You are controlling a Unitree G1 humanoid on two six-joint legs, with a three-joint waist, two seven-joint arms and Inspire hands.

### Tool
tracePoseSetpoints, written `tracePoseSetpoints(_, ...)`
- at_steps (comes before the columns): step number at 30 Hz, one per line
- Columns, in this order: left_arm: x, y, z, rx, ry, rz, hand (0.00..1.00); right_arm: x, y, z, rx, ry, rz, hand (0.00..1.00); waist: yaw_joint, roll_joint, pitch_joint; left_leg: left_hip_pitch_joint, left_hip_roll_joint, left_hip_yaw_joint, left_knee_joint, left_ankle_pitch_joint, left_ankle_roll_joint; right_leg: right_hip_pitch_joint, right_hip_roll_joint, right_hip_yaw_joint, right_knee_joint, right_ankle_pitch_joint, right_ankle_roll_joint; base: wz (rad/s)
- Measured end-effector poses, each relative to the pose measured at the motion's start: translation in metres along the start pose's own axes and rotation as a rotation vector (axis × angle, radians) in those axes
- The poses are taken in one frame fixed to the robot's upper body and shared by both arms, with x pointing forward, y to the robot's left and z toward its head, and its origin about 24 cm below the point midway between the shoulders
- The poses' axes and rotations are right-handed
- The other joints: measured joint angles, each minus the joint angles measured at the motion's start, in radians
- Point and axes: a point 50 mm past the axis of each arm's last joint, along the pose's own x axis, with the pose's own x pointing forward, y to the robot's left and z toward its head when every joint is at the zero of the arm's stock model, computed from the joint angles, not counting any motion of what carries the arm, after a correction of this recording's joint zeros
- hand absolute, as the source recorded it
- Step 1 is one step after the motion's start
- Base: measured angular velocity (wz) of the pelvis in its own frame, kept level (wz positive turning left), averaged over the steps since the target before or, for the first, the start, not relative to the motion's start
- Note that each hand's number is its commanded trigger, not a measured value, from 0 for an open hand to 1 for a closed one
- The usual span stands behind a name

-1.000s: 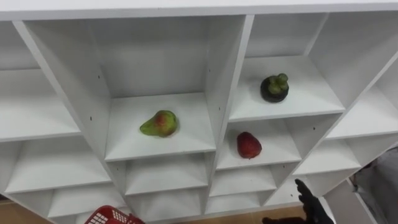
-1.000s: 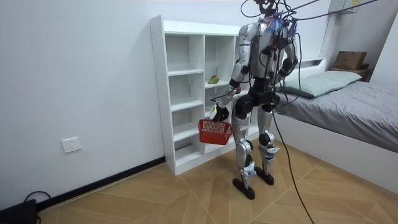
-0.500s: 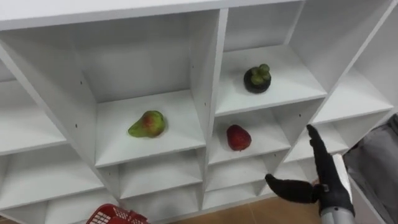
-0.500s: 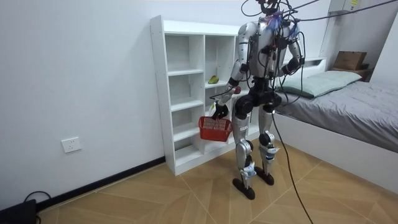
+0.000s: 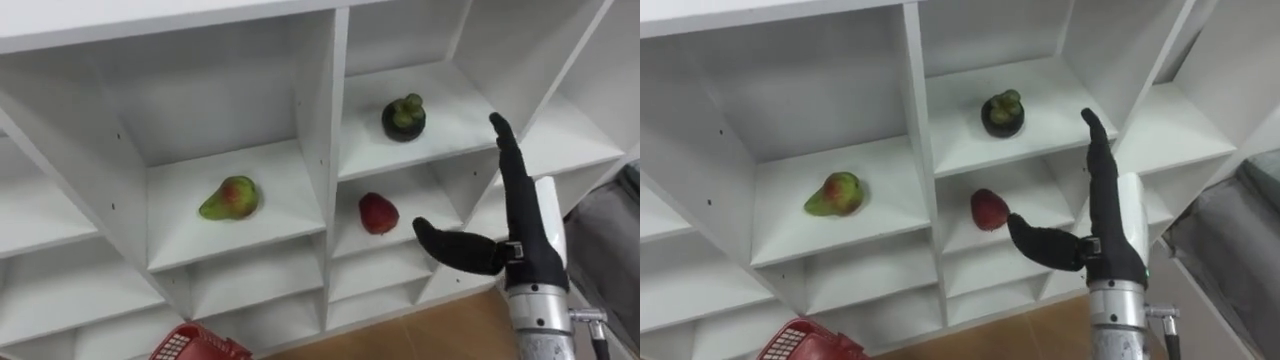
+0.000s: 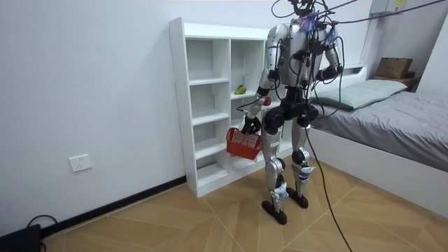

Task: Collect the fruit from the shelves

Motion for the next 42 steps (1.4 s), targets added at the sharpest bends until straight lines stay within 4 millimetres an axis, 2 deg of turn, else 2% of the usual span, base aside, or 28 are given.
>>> tracePoseSetpoints(5,0.000,0.001,-0.001,-0.003,0.002,-0.009,1.00,0.006,-0.005,0.013,-0.004,-0.067,-0.057,0.00,0.017,-0.007,0.0025,-0.001,0.001,0.000,0.000,0.000,0.000,-0.001,0.000,-0.002,-0.001,0.000,0.000,0.00)
tracePoseSetpoints(8,0.000,0.004,-0.001,-0.008,0.005,-0.009,1.00,0.009,-0.009,0.022,0.001,-0.116,-0.077,0.00,0.025,-0.020,0.0035,0.001,0.001,0.000,0.000,0.003,-0.002,0.003,0.000,-0.007,-0.003,0.000,0.000,0.00)
tracePoseSetpoints(10,0.001,0.007,-0.001,-0.007,0.005,-0.008,1.00,0.013,-0.013,0.026,-0.004,-0.148,-0.082,0.00,0.041,-0.032,0.0070,0.000,0.001,-0.003,0.000,0.003,-0.002,0.009,-0.001,-0.014,-0.006,0.001,-0.002,0.02)
tracePoseSetpoints(19,-0.001,0.014,-0.012,-0.070,0.048,0.018,1.00,0.023,-0.022,0.031,0.064,-0.176,-0.132,0.00,0.045,-0.066,0.0038,0.001,0.001,-0.039,0.001,0.004,-0.004,0.037,-0.004,-0.051,-0.032,0.003,-0.002,0.12)
tracePoseSetpoints(22,-0.001,0.016,-0.012,-0.069,0.050,0.022,1.00,0.024,-0.024,0.028,0.127,-0.145,-0.133,0.00,0.045,-0.071,0.0064,0.001,0.001,-0.051,0.001,0.004,-0.004,0.037,-0.007,-0.073,-0.032,0.004,-0.002,0.11)
tracePoseSetpoints(26,-0.002,0.016,-0.014,-0.066,0.062,0.021,1.00,0.027,-0.023,0.027,0.175,-0.128,-0.111,0.00,0.044,-0.069,0.0083,0.000,0.000,-0.055,0.001,0.004,-0.004,0.037,-0.008,-0.075,-0.033,0.004,-0.002,0.02)
tracePoseSetpoints(30,-0.003,0.017,-0.011,-0.044,0.043,0.019,1.00,0.037,-0.024,0.031,0.156,-0.161,-0.107,0.00,0.044,-0.067,0.0110,-0.003,-0.001,-0.057,0.001,0.005,-0.003,0.037,-0.010,-0.079,-0.033,0.004,-0.002,0.01)
tracePoseSetpoints(34,-0.003,0.017,-0.011,0.015,0.050,0.013,1.00,0.053,-0.031,0.034,0.115,-0.200,-0.114,0.00,0.042,-0.068,0.0128,-0.009,-0.006,-0.080,0.002,0.009,-0.001,0.043,-0.017,-0.111,-0.034,0.003,-0.002,0.15)
tracePoseSetpoints(42,-0.003,0.019,-0.011,0.085,0.064,0.019,1.00,0.059,-0.034,0.026,0.080,-0.171,-0.113,0.00,0.061,-0.073,0.0121,-0.024,-0.010,-0.109,0.003,0.016,-0.003,0.050,-0.022,-0.147,-0.048,0.003,-0.002,0.13)
